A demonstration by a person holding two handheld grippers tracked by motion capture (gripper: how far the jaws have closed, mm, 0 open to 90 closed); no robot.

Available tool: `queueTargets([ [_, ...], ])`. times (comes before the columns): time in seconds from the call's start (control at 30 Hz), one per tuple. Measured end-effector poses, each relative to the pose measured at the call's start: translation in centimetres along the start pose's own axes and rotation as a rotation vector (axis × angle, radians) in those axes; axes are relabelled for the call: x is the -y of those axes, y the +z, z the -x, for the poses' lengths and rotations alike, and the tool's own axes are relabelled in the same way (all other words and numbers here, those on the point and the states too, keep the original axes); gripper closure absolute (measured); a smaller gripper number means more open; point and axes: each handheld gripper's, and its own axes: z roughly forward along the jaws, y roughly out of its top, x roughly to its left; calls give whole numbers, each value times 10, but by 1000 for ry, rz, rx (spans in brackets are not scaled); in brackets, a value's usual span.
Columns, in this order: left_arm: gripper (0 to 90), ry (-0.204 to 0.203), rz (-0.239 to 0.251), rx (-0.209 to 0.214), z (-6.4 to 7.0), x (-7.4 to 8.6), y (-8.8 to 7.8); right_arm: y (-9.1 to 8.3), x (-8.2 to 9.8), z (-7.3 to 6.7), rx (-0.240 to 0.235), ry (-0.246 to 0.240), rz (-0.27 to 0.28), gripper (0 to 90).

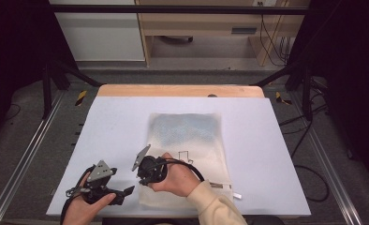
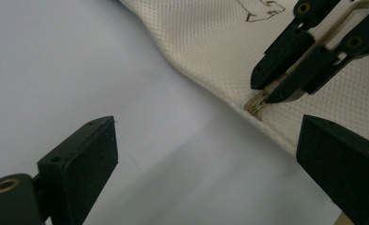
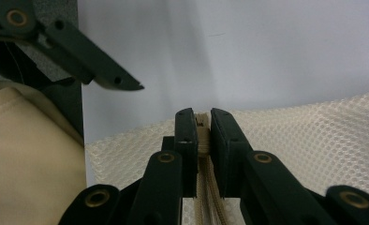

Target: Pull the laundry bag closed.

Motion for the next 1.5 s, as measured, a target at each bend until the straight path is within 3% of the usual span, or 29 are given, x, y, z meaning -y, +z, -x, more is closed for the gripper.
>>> queueTargets([
  [0.2, 74, -2, 7, 30, 4, -2, 3, -1, 0, 0, -6, 6, 5, 817],
  [0.23, 80, -18, 15, 58, 4, -2, 4, -2, 0, 0, -6, 10, 5, 817],
  [0.4, 139, -38, 7, 107, 6, -1, 12, -1, 0, 1, -6, 10, 8, 817],
  [0.67, 200, -42, -24, 121, 8, 0, 24, -7, 1, 1, -8, 21, 25, 817],
  [0.7, 218, -64, -22, 156, 7, 0, 26, -7, 1, 1, -7, 23, 28, 817],
  [0.83, 238, -78, -17, 182, 7, 0, 27, -9, 1, 1, -3, 15, 40, 817],
  [0.87, 245, -97, -4, 201, 7, -1, 28, -9, 2, 1, -2, 14, 42, 817],
  [1.23, 282, -96, -32, 209, 12, -3, 41, -15, 1, 2, 12, 20, 64, 817],
  [1.5, 366, -101, -28, 256, 10, -5, 47, -18, 0, 2, 15, 15, 68, 817],
])
